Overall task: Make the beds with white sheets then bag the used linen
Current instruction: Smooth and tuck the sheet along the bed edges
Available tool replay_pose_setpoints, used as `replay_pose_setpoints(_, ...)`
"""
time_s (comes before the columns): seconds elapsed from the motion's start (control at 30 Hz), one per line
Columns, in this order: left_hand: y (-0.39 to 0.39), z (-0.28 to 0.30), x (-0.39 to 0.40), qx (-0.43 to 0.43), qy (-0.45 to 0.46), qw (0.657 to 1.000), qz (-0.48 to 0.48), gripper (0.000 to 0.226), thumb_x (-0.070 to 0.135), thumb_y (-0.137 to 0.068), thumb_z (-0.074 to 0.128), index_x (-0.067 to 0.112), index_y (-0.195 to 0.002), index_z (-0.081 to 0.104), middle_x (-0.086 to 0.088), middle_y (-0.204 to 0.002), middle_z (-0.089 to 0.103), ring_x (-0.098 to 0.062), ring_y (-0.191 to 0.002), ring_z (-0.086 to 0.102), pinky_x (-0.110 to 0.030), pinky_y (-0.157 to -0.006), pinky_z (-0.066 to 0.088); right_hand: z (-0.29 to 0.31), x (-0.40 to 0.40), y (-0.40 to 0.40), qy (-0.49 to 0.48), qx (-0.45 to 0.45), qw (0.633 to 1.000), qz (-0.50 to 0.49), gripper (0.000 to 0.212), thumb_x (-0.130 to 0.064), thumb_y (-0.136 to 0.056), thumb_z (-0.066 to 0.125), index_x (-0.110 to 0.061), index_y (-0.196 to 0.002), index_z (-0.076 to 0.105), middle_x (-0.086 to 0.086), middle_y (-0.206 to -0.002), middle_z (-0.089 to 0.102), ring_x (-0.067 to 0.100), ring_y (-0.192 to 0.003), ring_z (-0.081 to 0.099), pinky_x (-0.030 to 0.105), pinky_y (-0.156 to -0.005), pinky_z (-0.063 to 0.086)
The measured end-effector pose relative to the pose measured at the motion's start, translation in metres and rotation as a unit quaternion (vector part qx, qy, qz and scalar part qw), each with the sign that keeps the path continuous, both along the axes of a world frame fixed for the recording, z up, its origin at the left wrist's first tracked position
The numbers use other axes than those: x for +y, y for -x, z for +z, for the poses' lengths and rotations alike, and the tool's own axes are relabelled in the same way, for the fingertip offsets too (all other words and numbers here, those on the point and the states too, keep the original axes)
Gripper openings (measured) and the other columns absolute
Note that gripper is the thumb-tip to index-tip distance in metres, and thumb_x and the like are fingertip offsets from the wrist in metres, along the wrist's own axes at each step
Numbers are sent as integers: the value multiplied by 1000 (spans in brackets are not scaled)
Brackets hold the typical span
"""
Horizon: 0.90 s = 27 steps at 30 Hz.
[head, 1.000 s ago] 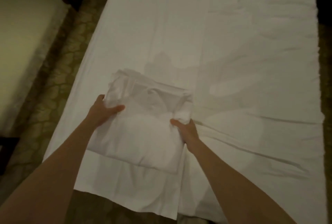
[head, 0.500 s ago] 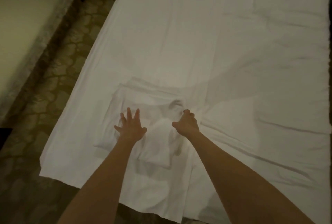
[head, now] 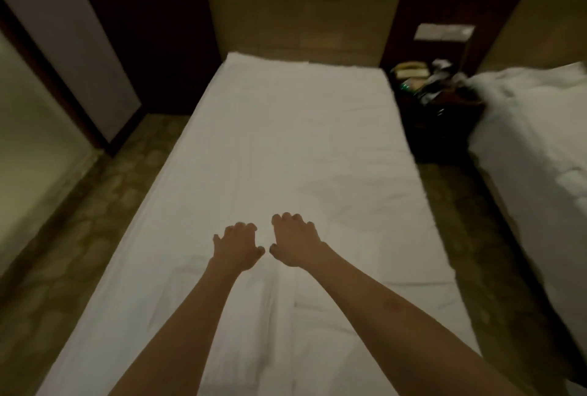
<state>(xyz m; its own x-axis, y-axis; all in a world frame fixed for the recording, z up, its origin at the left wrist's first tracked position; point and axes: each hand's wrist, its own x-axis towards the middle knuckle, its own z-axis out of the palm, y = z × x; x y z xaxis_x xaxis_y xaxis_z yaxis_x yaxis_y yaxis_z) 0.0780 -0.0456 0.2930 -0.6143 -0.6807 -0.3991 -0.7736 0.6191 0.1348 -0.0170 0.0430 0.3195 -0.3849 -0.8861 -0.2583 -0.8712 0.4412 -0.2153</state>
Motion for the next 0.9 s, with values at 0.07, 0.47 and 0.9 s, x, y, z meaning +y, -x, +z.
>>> replay_pose_setpoints(0.07, 26, 37, 11, 34, 19, 999, -33, 54, 43, -95, 53, 19, -142, 41, -3, -144, 45, -23, -133, 42, -44, -109, 33, 42, 9, 20, 23, 43, 999, -14, 45, -28, -93, 53, -8, -131, 41, 10, -127, 49, 28, -118, 47, 40, -92, 39)
replay_pose_setpoints(0.47, 115, 156, 92, 83, 77, 979, -172, 55, 45, -96, 50, 20, -144, 38, -4, -145, 43, -25, -133, 42, -42, -108, 33, 187, 121, 102, 80, 147, 972, -163, 39, -29, -96, 47, -10, -129, 42, 10, -128, 48, 29, -118, 45, 44, -95, 36)
replay_pose_setpoints(0.9, 153, 134, 201, 64, 45, 970, -230, 51, 43, -97, 49, 17, -140, 41, -5, -141, 45, -25, -129, 44, -41, -105, 34, 178, 230, 149, 44, 143, 964, -220, 42, -34, -99, 42, -12, -133, 37, 10, -135, 43, 31, -125, 42, 52, -104, 36)
